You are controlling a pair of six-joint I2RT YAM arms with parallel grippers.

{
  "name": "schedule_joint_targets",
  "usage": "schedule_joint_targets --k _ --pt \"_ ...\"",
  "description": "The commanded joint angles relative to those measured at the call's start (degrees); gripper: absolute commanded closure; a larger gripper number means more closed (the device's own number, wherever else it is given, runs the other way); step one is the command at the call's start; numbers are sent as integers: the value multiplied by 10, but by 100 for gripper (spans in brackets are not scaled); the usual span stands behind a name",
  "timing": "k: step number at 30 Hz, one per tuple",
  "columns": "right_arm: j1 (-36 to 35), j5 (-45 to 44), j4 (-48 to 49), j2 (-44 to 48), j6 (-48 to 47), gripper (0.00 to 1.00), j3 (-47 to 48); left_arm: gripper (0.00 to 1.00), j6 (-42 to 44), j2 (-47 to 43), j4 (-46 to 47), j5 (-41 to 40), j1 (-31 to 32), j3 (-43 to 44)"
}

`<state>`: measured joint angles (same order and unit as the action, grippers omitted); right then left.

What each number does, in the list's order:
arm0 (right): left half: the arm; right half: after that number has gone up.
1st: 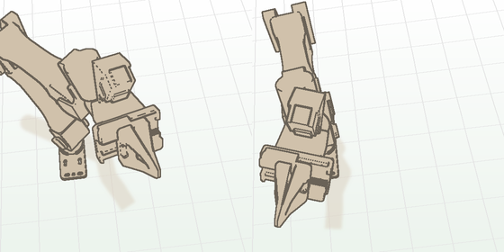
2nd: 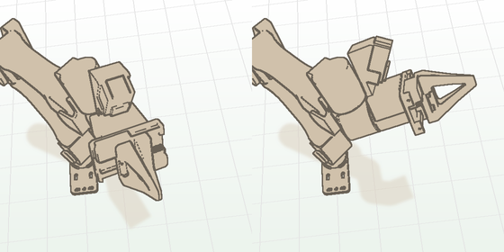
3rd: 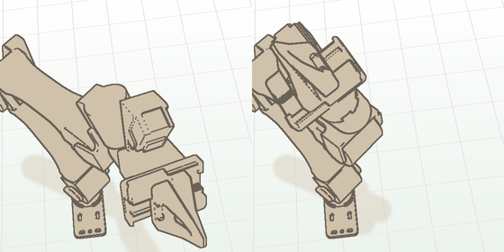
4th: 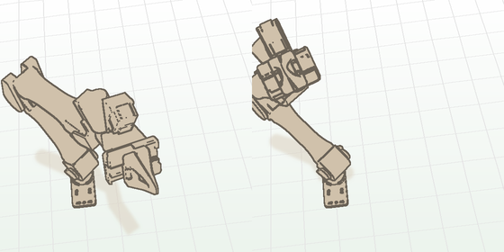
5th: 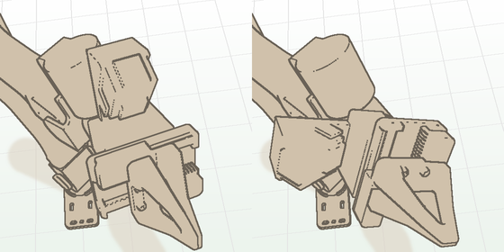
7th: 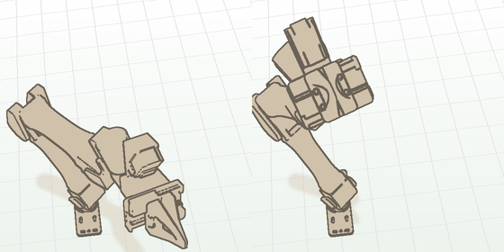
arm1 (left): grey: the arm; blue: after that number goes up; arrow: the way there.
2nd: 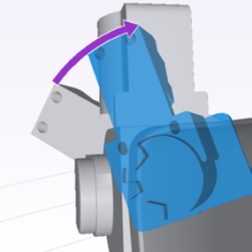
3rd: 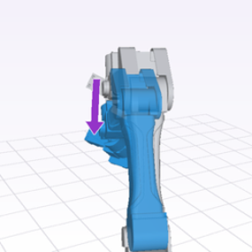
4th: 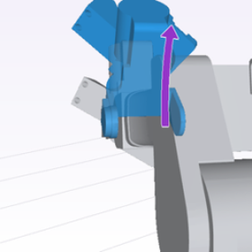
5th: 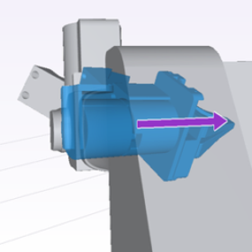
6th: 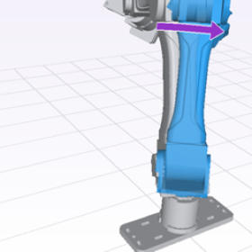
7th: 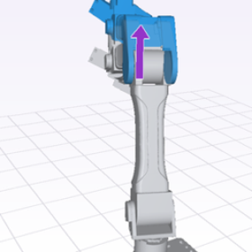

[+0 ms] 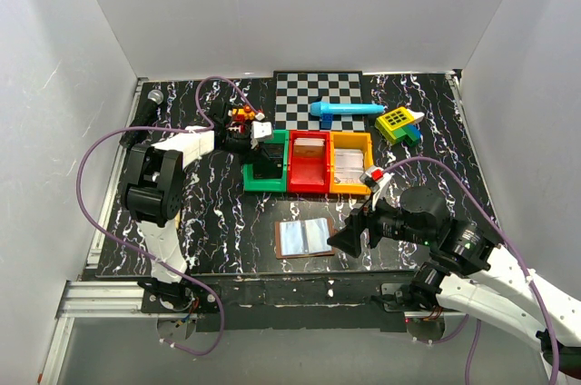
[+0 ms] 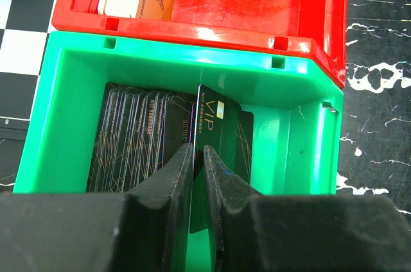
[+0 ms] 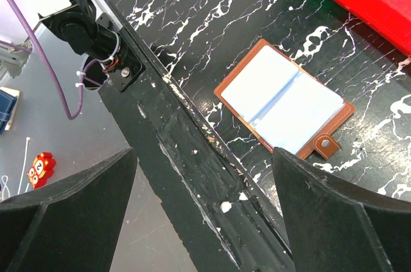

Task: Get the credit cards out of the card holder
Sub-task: Place the credit card in the storage box.

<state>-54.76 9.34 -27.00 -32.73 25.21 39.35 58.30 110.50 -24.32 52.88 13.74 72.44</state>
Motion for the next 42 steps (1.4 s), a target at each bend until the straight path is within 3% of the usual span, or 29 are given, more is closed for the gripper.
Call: schedule_joint_targets --k 1,15,18,21,28,34,37,40,42 --pt "-1 2 26 1 -6 6 -5 88 -3 -13 -4 -35 -5 -18" --pt "-1 6 30 0 1 6 -6 83 -3 -31 9 -38 -6 -31" --pt "-2 7 30 -1 3 6 -6 76 -5 -36 11 -41 -5 -30" --pt "-1 8 32 -4 3 6 -5 76 -7 -41 16 -42 -5 -31" --pt "-1 5 30 -7 5 5 -1 76 -63 -97 67 -40 -5 -25" --pt "-1 -54 19 -24 1 3 -3 75 -179 -217 130 -100 19 -27" --pt "-1 -132 2 -45 25 2 -6 85 -226 -285 131 -131 58 -67" --pt "2 -215 -15 -66 62 2 -7 92 -368 -343 154 -157 91 -120" --pt "6 -242 -26 -88 74 2 -2 93 -509 -371 168 -192 103 -156"
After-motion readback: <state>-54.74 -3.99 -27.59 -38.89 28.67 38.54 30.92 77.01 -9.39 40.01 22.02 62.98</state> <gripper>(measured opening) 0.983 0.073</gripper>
